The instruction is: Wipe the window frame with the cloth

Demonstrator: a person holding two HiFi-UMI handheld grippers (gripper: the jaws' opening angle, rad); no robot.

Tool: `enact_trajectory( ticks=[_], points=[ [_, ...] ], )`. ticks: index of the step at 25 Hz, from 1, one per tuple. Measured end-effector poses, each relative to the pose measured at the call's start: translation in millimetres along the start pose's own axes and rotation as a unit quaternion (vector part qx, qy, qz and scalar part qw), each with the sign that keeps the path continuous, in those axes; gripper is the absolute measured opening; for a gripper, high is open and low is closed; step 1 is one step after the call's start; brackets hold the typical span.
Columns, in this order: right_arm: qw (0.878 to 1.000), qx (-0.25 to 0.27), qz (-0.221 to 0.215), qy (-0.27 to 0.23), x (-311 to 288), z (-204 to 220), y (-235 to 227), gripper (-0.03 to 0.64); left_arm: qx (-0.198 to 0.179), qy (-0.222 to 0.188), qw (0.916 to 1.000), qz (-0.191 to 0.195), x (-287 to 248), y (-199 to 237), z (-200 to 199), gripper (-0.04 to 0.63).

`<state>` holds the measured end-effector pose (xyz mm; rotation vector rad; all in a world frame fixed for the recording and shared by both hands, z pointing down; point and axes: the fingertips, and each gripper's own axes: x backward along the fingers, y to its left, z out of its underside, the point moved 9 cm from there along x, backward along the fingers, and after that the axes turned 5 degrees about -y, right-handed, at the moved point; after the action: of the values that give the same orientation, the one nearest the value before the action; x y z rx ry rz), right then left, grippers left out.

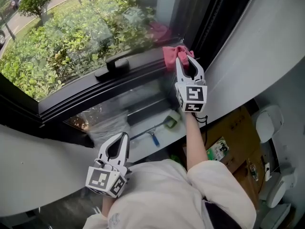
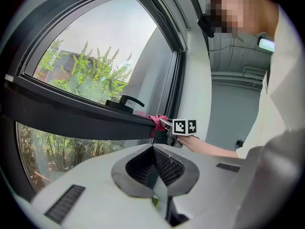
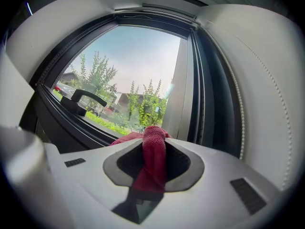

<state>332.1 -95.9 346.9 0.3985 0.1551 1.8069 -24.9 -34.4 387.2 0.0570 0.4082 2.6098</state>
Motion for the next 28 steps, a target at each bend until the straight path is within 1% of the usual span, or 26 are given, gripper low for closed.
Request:
enact_trajectory(
  ticks=[7, 14, 28],
  points=[
    [1.000, 0.021, -0.011, 0.005, 2, -10, 26, 0.097, 0.001, -0.002, 1.0000, -0.003, 4, 3, 1, 0.009],
    [0.999, 0.027, -0.028, 0.000, 4, -17, 45, 0.097, 0.002, -0.003, 1.0000, -0.001, 5, 4, 2, 0.009],
    [0.999, 0.036, -0.039, -0.004, 7, -22, 61, 0.097, 0.004, -0.002, 1.0000, 0.000, 3, 4, 2, 0.009]
  ],
)
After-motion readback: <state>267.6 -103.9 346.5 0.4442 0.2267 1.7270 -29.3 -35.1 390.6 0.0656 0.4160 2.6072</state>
